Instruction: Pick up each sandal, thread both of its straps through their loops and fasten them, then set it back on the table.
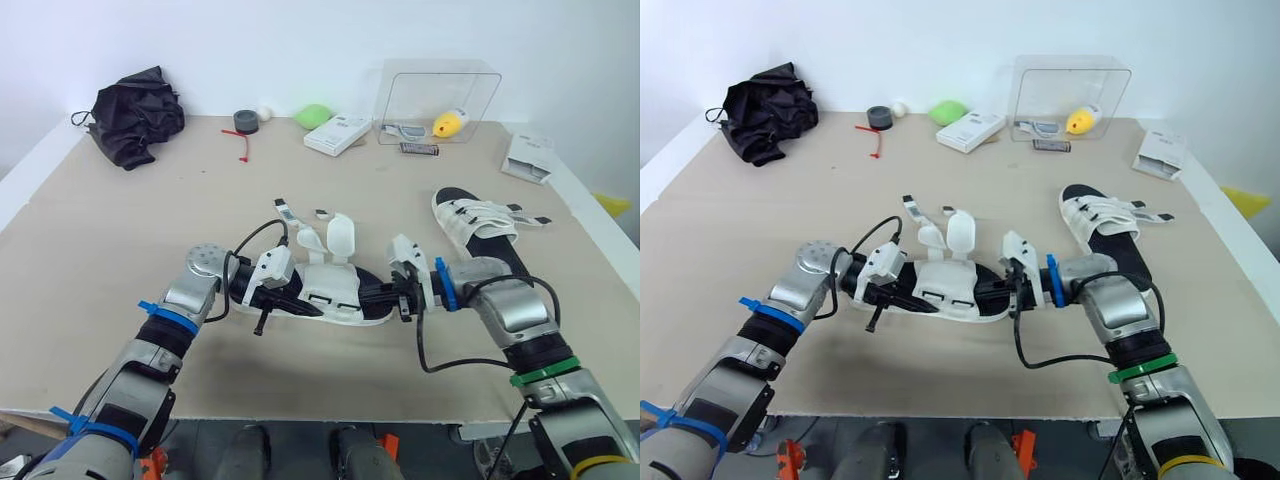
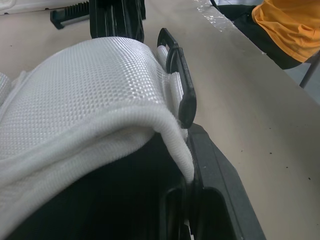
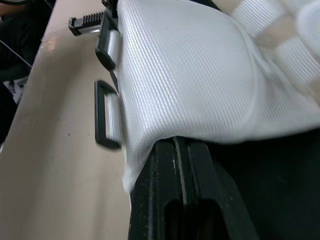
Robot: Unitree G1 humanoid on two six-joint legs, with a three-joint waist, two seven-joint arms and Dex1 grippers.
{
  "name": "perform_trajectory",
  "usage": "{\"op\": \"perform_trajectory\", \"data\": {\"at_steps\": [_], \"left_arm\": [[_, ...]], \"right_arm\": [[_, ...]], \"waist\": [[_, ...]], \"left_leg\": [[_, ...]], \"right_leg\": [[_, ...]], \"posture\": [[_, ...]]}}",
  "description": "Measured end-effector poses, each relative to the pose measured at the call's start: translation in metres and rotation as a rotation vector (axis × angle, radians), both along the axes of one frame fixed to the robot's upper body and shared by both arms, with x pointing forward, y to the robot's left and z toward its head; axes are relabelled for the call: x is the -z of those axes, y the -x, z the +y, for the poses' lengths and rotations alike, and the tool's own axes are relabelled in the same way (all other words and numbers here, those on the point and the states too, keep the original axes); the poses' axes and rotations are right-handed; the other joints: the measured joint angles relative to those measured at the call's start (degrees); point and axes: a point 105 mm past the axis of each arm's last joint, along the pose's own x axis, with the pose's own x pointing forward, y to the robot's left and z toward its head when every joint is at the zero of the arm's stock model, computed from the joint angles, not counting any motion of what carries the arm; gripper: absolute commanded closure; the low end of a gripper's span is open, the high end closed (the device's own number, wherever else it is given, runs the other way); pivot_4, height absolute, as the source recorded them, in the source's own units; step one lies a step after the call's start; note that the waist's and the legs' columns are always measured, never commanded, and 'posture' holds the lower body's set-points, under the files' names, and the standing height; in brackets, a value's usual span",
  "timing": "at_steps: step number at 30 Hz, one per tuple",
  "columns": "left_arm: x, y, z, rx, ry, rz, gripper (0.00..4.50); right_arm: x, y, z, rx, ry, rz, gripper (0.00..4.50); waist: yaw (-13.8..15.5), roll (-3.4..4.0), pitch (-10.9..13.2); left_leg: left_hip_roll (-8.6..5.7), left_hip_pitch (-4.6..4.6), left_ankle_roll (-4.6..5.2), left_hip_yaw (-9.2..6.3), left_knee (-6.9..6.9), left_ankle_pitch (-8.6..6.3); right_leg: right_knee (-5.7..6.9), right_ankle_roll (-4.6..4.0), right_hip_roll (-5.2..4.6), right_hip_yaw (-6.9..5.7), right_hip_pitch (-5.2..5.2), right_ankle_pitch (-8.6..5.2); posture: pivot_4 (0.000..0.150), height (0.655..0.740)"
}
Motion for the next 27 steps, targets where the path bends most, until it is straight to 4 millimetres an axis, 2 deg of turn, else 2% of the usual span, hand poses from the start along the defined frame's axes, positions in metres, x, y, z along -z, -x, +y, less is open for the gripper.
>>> {"op": "perform_trajectory", "data": {"at_steps": [7, 16, 18, 20, 21, 22, 25, 27], "left_arm": [[0.003, 0.002, 0.001, -0.016, 0.001, -0.006, 4.5], [0.012, 0.0, 0.005, -0.069, -0.017, 0.014, 4.5], [0.012, 0.0, 0.006, -0.068, -0.018, 0.01, 3.78], [0.008, 0.001, 0.003, -0.056, -0.008, -0.001, 3.33], [0.007, 0.002, 0.002, -0.051, -0.004, -0.002, 2.68], [0.007, 0.002, 0.002, -0.051, -0.004, 0.0, 2.36], [0.007, 0.002, 0.002, -0.052, -0.005, -0.004, 0.86], [0.007, 0.002, 0.003, -0.054, -0.007, -0.008, 0.04]], "right_arm": [[0.011, -0.003, 0.003, -0.009, 0.025, -0.002, 4.48], [0.024, -0.011, 0.008, -0.023, 0.101, -0.041, 4.48], [0.023, -0.012, 0.009, -0.027, 0.098, -0.039, 4.5], [0.023, -0.012, 0.009, -0.029, 0.098, -0.035, 4.5], [0.023, -0.013, 0.01, -0.03, 0.097, -0.034, 4.5], [0.023, -0.013, 0.011, -0.031, 0.096, -0.033, 4.5], [0.023, -0.014, 0.01, -0.03, 0.097, -0.031, 4.5], [0.023, -0.014, 0.01, -0.031, 0.097, -0.029, 4.5]], "waist": [[-0.16, 0.08, -0.08], [-0.8, -0.1, -1.22], [-0.92, -0.11, -1.25], [-0.92, -0.14, -1.3], [-0.99, -0.15, -1.33], [-1.09, -0.15, -1.34], [-1.12, -0.15, -1.34], [-1.13, -0.15, -1.33]], "left_leg": [[0.04, 0.18, 0.0, 0.05, -0.01, 0.0], [0.26, 1.2, 0.01, 0.19, -0.07, 0.01], [0.27, 1.38, 0.0, 0.23, -0.17, 0.0], [0.28, 1.39, 0.0, 0.23, -0.19, 0.0], [0.29, 1.4, 0.0, 0.23, -0.19, 0.0], [0.29, 1.4, 0.0, 0.24, -0.19, 0.0], [0.29, 1.4, 0.0, 0.24, -0.19, 0.0], [0.29, 1.4, 0.0, 0.26, -0.19, 0.0]], "right_leg": [[0.07, -0.05, 0.02, 0.0, 0.11, -0.03], [0.07, -0.57, 0.09, 0.0, 0.97, -0.2], [0.07, -0.65, 0.07, 0.0, 1.1, -0.26], [0.07, -0.65, 0.08, -0.01, 1.1, -0.26], [0.07, -0.66, 0.08, -0.01, 1.1, -0.26], [0.07, -0.66, 0.08, -0.01, 1.1, -0.26], [0.07, -0.66, 0.08, -0.01, 1.09, -0.26], [0.07, -0.66, 0.06, 0.01, 1.09, -0.26]], "posture": [[0.15, 0.74], [0.15, 0.74], [0.15, 0.74], [0.15, 0.74], [0.15, 0.74], [0.15, 0.74], [0.15, 0.74], [0.15, 0.74]]}}
